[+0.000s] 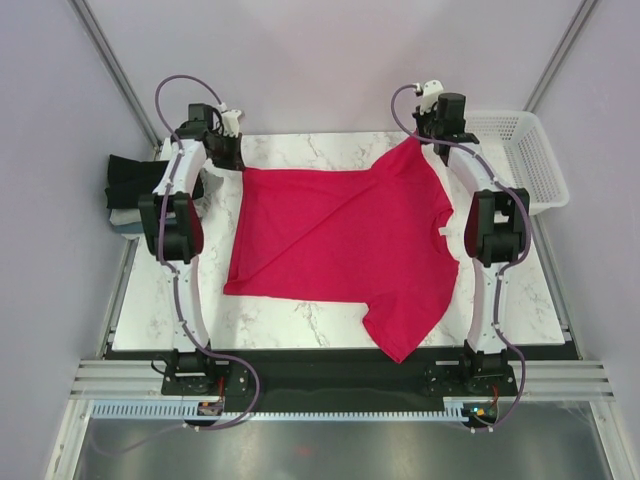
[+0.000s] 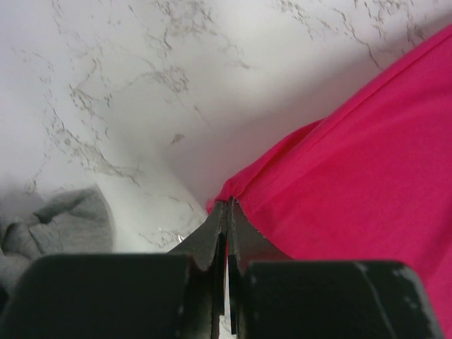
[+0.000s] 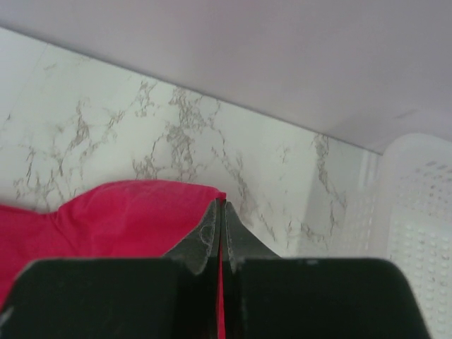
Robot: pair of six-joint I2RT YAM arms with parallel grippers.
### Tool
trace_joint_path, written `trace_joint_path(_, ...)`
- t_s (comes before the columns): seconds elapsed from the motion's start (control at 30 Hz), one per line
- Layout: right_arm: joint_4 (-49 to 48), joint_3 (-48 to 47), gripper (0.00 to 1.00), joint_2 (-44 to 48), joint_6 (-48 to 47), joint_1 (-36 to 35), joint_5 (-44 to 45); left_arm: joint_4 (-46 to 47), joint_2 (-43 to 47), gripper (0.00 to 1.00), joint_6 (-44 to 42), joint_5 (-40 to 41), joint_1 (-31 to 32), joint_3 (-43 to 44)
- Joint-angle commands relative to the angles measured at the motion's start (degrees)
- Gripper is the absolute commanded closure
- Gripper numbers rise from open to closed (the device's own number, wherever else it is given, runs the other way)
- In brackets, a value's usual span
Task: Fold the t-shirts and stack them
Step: Fold the tshirt
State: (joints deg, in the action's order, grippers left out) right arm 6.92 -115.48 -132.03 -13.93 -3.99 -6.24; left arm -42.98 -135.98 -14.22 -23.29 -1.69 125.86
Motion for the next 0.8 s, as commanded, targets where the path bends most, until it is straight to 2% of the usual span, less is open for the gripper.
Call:
trace_joint_path(0.0,0.4,3.4,1.00,9.1,-0.8,-0.3,-1.5,-1.6,7.5,0.98,-1.5,-3.1,-1.2,-3.4)
trace_joint_path(0.23,1.3,14.3,1.00,19.2,-0.8,-0.3,-1.8,-4.7,11.5,0.98,-2.6,-6.6,-1.2,-8.3)
trace_joint_path(0.57,4.0,30.1,1.00,31.9,-0.7,-0.3,-1.8,-11.0,14.5,0.98,-4.3,-11.9,-1.4,-9.2)
trace_joint_path(0.77,5.4,35.6,1.00,37.5,-0.6,-0.3,-1.6,-10.8,18.7,0.98,-4.5,-12.9,-2.6,-13.0)
